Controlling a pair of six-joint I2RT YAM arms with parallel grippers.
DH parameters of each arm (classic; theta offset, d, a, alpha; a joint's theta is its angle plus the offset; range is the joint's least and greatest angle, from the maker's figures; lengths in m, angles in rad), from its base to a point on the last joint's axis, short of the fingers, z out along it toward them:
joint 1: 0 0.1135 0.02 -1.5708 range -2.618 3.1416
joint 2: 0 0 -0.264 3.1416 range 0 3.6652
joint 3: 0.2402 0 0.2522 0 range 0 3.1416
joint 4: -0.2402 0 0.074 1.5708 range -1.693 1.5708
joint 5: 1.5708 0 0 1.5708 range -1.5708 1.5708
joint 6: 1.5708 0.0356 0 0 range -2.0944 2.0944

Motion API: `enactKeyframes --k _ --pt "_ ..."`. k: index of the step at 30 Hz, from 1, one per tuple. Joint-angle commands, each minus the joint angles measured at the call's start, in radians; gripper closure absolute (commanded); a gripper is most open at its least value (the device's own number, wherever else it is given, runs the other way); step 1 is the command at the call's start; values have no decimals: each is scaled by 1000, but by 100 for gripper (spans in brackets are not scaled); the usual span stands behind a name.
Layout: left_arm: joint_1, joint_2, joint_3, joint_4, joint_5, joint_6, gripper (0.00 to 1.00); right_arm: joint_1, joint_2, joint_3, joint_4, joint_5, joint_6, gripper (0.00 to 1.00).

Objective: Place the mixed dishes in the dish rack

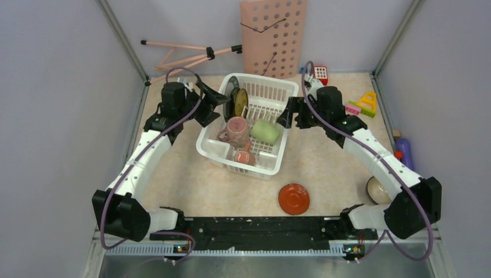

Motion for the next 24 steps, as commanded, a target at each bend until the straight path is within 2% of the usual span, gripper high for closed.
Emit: enactKeyframes --k 1,4,5,9,17,20,24 --pt "6 -57 22 -23 -66 210 11 43 85 163 -4 19 -7 14" --pt "7 -77 22 -37 -91 297 12 107 177 265 -65 146 7 10" --pt "7 -83 26 -59 -116 314 12 127 206 301 -88 187 19 2" --pt "8 -103 28 -101 -162 385 12 180 312 411 -148 237 -19 1" --pt "8 -150 0 -112 -83 497 14 187 529 592 -300 213 -329 15" --pt "8 -158 -6 -127 -68 509 14 188 615 639 -358 152 -449 18" --pt "9 -170 10 -162 -52 532 14 187 643 593 -328 182 -514 2"
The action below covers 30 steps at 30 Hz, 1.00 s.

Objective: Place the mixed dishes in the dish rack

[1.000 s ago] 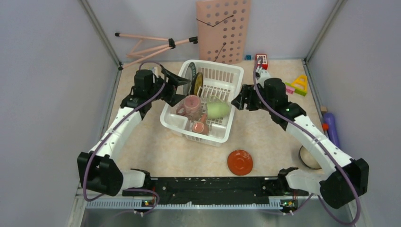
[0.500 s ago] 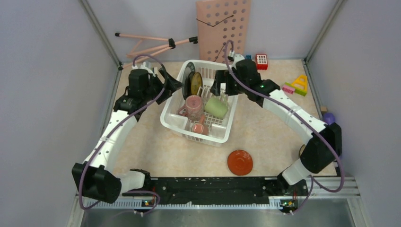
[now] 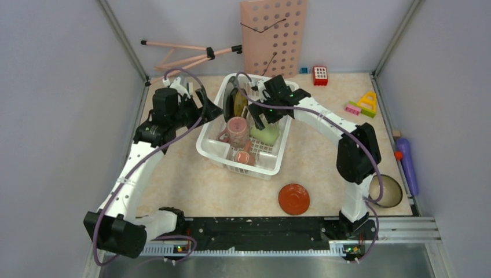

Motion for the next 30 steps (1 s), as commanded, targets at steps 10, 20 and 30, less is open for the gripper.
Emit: enactKeyframes --k 10,20,30 --pt "8 -50 57 -103 22 137 13 1 109 -48 71 -86 -196 4" --pt "13 -33 52 -88 49 126 13 1 103 -187 231 -69 -159 23" --pt "14 -19 57 -81 74 103 13 1 -16 -130 190 -73 -115 56"
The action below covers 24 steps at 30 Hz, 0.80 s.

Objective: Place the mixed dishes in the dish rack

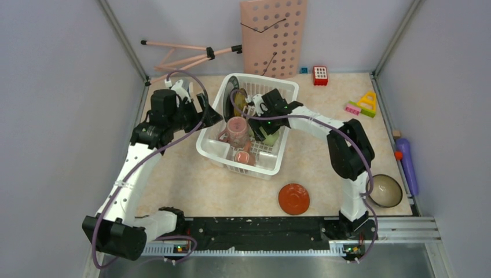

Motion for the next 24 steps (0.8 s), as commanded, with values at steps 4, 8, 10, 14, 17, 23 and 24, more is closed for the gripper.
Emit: enactKeyframes --k 4,8,10,14,17,23,24 --pt "6 12 36 54 72 -19 13 0 -132 102 -59 44 65 58" --pt "6 26 32 90 126 -43 13 -8 -157 124 -84 65 110 62" --pt "6 38 32 104 148 -59 13 -18 -179 117 -70 44 135 63" --pt "5 73 34 153 193 -120 13 -41 -228 93 -10 -59 204 63" --pt "6 111 30 233 272 -198 13 -63 -256 81 32 -149 260 63" --pt "5 213 11 441 434 -374 14 -113 -306 47 103 -387 357 63" --pt "4 225 10 454 446 -390 14 -117 -314 45 112 -439 364 63"
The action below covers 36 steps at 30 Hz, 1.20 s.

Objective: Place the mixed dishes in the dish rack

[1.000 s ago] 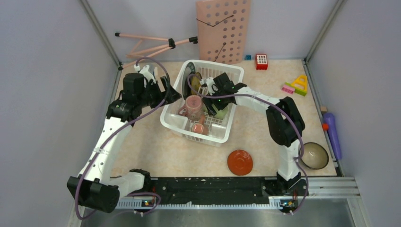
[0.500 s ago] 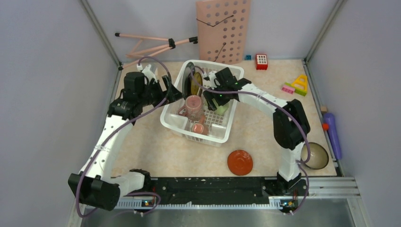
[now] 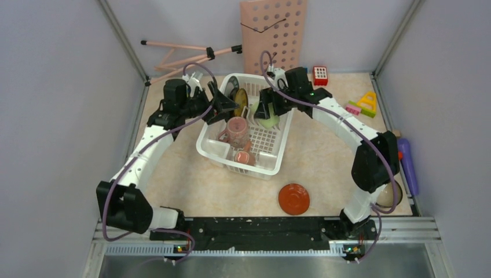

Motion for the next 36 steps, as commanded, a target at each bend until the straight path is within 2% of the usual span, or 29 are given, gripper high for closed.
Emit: enactKeyframes --k 1,10,13,17,22,29,36 --pt "-1 49 11 200 139 -138 14 -21 -105 -4 132 -273 86 63" --pt "-21 82 -35 328 206 -285 13 -23 -139 -54 223 -459 118 63" --pt "-20 96 -48 331 204 -348 18 -23 -148 -74 248 -463 120 63" --pt "-15 107 -68 331 192 -418 20 -23 -172 -98 271 -456 102 62" --pt "-14 128 -38 224 155 -428 20 -21 -210 -114 259 -424 70 62" --pt "-27 162 -33 191 188 -447 22 7 -219 -101 235 -416 22 62" --pt "-40 160 -20 192 205 -441 38 41 -182 -22 199 -403 -5 62"
